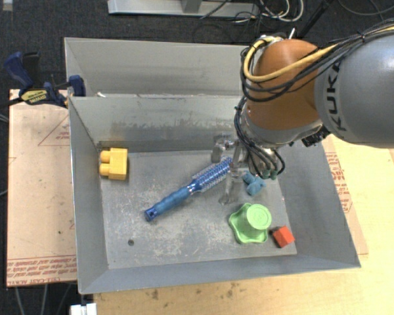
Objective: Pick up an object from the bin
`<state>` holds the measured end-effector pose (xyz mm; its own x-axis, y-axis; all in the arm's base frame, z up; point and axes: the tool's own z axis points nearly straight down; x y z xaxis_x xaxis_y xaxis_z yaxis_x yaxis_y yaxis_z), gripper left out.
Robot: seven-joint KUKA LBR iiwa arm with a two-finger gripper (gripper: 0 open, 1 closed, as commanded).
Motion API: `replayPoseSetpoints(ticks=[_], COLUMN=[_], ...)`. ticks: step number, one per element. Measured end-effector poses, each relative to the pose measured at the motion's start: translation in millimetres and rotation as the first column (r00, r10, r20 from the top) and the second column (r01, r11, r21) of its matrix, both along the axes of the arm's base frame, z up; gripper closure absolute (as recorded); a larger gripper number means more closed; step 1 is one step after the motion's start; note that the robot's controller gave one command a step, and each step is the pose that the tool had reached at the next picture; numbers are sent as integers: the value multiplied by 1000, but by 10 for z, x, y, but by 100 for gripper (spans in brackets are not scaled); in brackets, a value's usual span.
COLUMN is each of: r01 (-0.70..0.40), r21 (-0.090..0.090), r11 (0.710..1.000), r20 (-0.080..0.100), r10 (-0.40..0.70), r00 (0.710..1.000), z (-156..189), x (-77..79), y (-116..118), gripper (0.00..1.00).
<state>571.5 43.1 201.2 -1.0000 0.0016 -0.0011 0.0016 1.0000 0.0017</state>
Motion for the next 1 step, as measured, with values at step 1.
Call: replayPoseSetpoints(ticks=[1], r01=[-87], r21=[-1], r11=[996], r20=[-4], r10=[87], r00=[996], z=[-1276], x=[501], y=[-52], gripper=[0])
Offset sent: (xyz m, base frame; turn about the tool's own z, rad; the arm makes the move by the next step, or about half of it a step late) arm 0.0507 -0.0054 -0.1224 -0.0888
